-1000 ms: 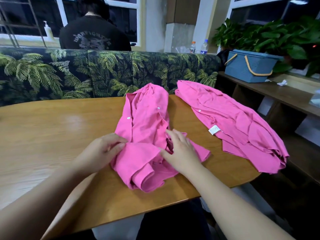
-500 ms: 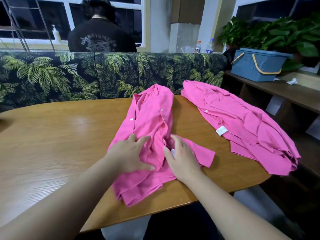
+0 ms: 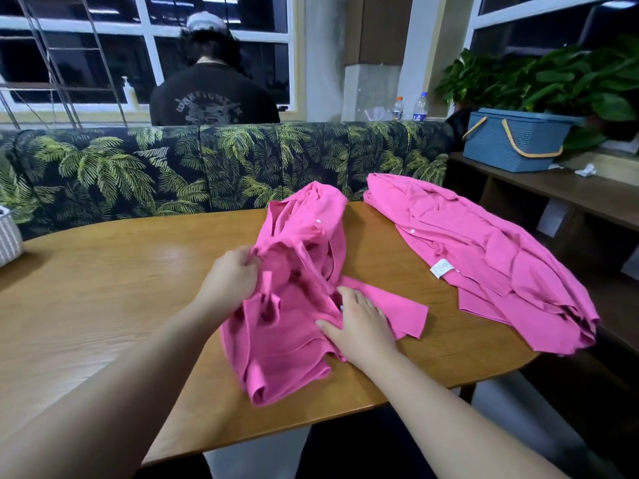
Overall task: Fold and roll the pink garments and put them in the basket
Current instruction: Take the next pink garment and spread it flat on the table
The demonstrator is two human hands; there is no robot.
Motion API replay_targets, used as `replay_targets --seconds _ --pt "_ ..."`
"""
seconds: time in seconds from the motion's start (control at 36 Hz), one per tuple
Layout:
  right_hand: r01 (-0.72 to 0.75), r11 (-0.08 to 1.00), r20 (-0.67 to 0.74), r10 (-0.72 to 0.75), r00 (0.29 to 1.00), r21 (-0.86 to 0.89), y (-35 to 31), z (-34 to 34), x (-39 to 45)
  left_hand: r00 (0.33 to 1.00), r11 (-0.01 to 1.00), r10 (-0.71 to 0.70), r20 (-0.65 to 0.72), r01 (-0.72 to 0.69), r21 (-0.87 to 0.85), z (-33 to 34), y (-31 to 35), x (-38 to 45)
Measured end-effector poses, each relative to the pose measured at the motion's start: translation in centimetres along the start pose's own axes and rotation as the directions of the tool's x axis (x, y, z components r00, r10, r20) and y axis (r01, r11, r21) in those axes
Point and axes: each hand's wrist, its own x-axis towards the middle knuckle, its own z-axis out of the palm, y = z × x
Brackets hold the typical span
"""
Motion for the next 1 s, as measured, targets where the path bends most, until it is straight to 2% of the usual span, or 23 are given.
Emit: replay_targets --seconds 0.11,0.19,0.28,0.33,0.39,0.44,0.53,0.64,0.72,0.81,0.89,1.0 --pt "0.072 0.996 -0.031 -0.074 0.997 -0.061 -0.1 -0.3 -0.4 0.983 0.992 0.007 -0.182 -0.03 -0.123 -2.5 0.3 0.2" --pt "0.118 0.99 -0.062 -0.123 0.99 -0.078 0.3 -0.6 -0.5 0.956 0.997 0.071 -0.283 -0.077 -0.009 -4.9 -0.3 -0.6" --pt "0.122 0.985 -0.042 -0.128 0.991 -0.123 0.6 -0.9 -0.3 0.952 0.995 0.051 -0.301 -0.022 0.098 -6.7 -2.5 -1.1" --pt "0.127 0.98 -0.029 -0.133 0.991 -0.155 0.2 -1.0 -0.2 0.969 0.975 -0.002 -0.249 0.058 0.217 -7.5 -4.5 -1.3" --pt "0.124 0.979 -0.076 -0.138 0.988 -0.163 -0.5 -0.9 0.0 0.984 0.935 -0.116 -0.137 0.155 0.32 -7.6 -6.0 -1.6" --pt "0.09 0.991 -0.125 -0.103 0.987 -0.102 -1.6 -0.7 0.2 0.983 0.91 -0.171 -0.065 0.183 0.371 -7.1 -6.7 -1.9" --pt "0.043 0.999 -0.122 -0.04 0.992 0.03 -3.0 -0.4 1.0 0.995 0.943 -0.093 -0.036 0.1 0.318 -6.0 -6.5 -2.0" --pt "-0.016 0.996 0.066 0.01 0.998 0.093 -4.9 0.3 1.9 0.996 0.974 -0.024 0.09 0.003 0.225 -4.3 -6.5 -1.3" --pt "-0.035 0.993 0.141 0.018 0.99 0.115 -6.4 0.9 2.3 0.984 0.928 -0.057 0.171 -0.011 0.373 -2.7 -7.9 -0.6" --pt "0.023 0.999 0.174 -0.031 0.984 0.049 -7.6 1.5 2.4 0.984 0.855 -0.056 0.17 -0.041 0.516 -1.5 -8.3 -0.4" --pt "0.136 0.987 0.172 -0.119 0.978 -0.09 -8.0 2.3 2.2 0.986 0.867 0.002 0.164 -0.083 0.491 -0.9 -8.3 -0.2" --pt "0.223 0.969 0.135 -0.208 0.969 -0.103 -7.6 2.5 2.7 0.988 0.934 0.023 0.155 -0.076 0.349 -1.1 -8.7 -0.1"
